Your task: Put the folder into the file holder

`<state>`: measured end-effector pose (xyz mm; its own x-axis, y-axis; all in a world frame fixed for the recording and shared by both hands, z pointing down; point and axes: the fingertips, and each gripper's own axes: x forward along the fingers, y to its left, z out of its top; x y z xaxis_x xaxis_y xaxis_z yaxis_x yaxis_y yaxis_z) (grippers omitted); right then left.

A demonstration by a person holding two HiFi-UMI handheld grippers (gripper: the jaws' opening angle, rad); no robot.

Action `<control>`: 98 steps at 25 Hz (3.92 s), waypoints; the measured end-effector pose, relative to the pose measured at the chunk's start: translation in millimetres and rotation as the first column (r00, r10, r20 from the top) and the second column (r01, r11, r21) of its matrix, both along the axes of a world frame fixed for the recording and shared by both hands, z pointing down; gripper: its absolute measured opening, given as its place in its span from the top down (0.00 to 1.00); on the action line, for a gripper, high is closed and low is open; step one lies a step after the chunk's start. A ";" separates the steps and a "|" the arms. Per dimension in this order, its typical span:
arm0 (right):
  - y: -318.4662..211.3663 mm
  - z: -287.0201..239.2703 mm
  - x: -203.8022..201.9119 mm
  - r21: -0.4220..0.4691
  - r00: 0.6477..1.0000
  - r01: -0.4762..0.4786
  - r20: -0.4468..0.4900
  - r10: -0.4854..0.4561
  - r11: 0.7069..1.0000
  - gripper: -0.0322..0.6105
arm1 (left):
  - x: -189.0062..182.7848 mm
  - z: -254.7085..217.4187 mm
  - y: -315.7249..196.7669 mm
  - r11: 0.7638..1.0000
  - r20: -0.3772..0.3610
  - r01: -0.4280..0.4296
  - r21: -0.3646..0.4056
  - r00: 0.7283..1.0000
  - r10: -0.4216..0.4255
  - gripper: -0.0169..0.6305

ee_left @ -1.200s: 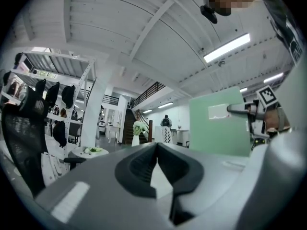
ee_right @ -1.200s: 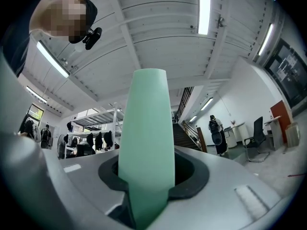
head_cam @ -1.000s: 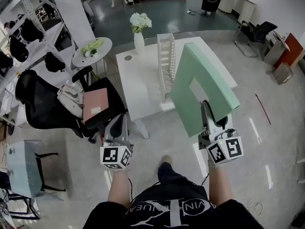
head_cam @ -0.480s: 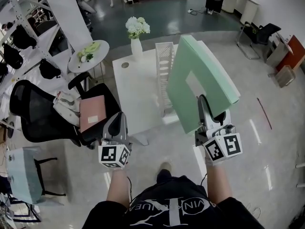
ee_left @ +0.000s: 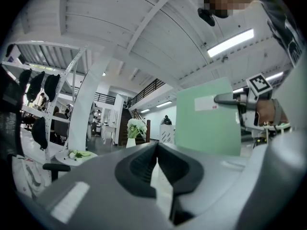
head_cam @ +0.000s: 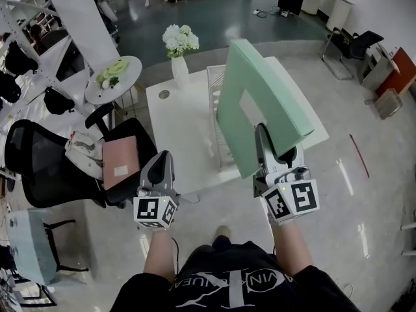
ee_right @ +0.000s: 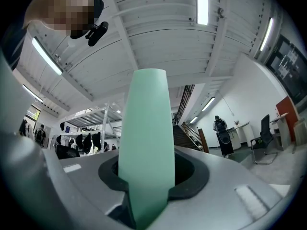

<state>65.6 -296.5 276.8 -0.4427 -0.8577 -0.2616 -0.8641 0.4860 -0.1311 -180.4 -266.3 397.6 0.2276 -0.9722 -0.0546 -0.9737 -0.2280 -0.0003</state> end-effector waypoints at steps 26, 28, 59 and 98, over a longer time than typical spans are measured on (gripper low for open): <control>-58.4 17.3 -47.9 0.059 0.993 -0.109 -0.041 0.111 0.992 0.69 | -20.4 25.0 -78.4 0.987 0.000 -0.137 -0.080 0.990 0.138 0.97; -60.4 24.9 -49.4 0.048 0.992 -0.119 -0.044 0.121 0.992 0.69 | -21.6 26.6 -81.3 0.987 0.001 -0.138 -0.082 0.990 0.139 0.97; -84.5 106.1 -66.0 -0.043 0.983 -0.140 -0.126 0.134 0.989 0.68 | -22.6 66.8 -88.0 0.979 -0.026 -0.160 -0.128 0.987 0.158 0.97; -57.9 120.1 -69.7 -0.095 0.981 -0.048 -0.190 0.029 0.994 0.47 | -2.6 60.1 -54.6 0.973 -0.037 -0.197 -0.117 0.980 0.194 0.97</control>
<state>-4.1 -354.4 396.9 -0.4419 -0.8925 -0.0900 -0.8957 0.4445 -0.0104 -183.1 -320.9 457.8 0.4142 -0.9088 0.0508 -0.9095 -0.4110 0.0628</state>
